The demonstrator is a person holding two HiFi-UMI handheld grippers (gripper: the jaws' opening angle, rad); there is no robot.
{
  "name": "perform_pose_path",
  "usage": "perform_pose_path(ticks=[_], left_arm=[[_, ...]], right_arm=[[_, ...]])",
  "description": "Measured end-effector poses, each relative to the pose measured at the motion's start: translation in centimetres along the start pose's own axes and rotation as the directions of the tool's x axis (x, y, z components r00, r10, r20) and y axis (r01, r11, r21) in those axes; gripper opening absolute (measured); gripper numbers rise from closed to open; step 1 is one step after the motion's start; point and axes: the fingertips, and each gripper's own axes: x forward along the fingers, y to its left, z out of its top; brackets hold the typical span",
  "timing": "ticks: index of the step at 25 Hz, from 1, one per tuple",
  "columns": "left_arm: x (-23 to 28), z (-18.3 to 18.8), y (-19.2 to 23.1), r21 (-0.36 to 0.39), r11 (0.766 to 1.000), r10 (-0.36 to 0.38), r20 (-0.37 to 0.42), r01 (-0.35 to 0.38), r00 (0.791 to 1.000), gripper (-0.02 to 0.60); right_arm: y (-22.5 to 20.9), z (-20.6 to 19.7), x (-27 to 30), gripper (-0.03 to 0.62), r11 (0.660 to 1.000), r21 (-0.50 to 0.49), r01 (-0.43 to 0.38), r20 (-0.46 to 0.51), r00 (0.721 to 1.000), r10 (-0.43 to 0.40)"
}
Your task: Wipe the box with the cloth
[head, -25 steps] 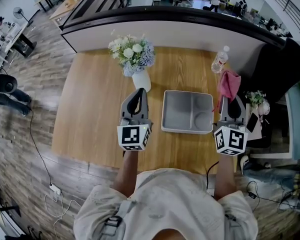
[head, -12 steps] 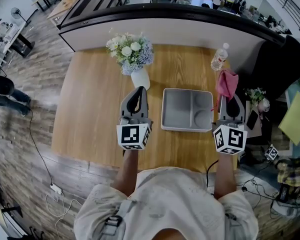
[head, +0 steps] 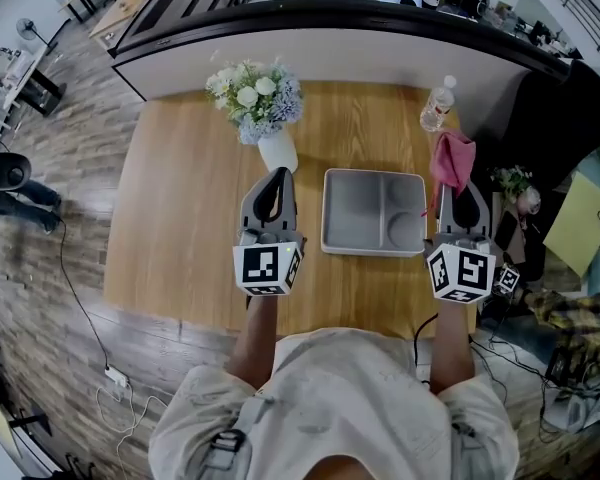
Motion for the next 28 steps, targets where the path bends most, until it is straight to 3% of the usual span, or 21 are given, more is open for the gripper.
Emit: perform_pose_path(ticks=[28], left_arm=[[0.8, 0.0, -1.3, 0.000, 1.000, -0.024, -0.001, 0.024, 1.000, 0.014]], right_arm=[[-0.2, -1.2, -0.3, 0.066, 1.000, 0.001, -0.008, -0.040, 0.999, 0.008]])
